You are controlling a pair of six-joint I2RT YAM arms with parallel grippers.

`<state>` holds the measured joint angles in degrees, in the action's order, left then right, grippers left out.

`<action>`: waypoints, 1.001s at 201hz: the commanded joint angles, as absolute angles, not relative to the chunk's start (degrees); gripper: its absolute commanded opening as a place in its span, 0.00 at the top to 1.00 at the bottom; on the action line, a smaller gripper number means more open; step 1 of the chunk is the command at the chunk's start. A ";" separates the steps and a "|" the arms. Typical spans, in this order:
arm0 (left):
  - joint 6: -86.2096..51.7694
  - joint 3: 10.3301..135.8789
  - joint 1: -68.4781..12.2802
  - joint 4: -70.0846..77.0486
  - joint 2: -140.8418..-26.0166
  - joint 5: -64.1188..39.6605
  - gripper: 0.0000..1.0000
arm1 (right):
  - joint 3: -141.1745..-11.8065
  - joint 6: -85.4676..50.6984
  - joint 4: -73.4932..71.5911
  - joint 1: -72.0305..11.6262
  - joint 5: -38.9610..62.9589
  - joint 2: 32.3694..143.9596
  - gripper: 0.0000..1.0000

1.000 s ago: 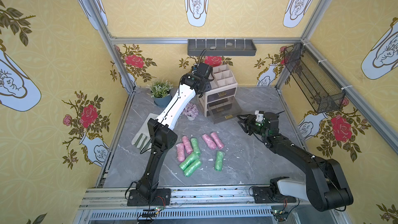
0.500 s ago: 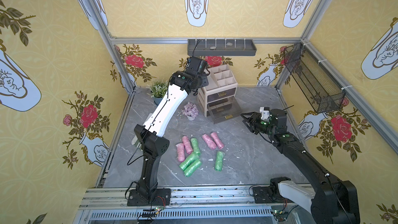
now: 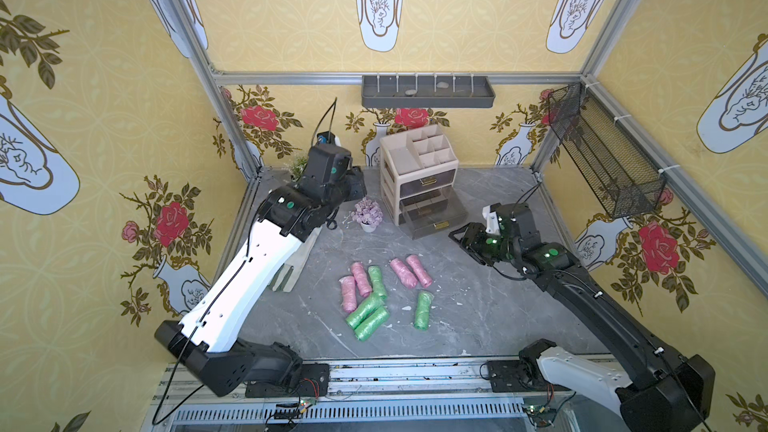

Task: Sort the rolls of trash bags by color and place them into the drawer
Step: Pick up the roll of trash bags from the center of the board.

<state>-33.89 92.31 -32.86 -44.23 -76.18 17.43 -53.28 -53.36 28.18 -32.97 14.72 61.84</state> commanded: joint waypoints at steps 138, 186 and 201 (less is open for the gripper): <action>-34.36 55.88 -17.58 -47.00 -54.89 10.31 0.37 | -43.81 -72.50 27.01 -59.67 1.20 74.00 0.38; -32.93 55.58 -17.58 -49.77 -54.17 9.30 0.37 | -43.67 -71.98 20.80 -60.03 3.90 80.03 0.40; -32.52 55.13 -17.60 -50.18 -53.88 10.15 0.37 | -43.18 -72.54 19.40 -60.03 4.86 81.56 0.41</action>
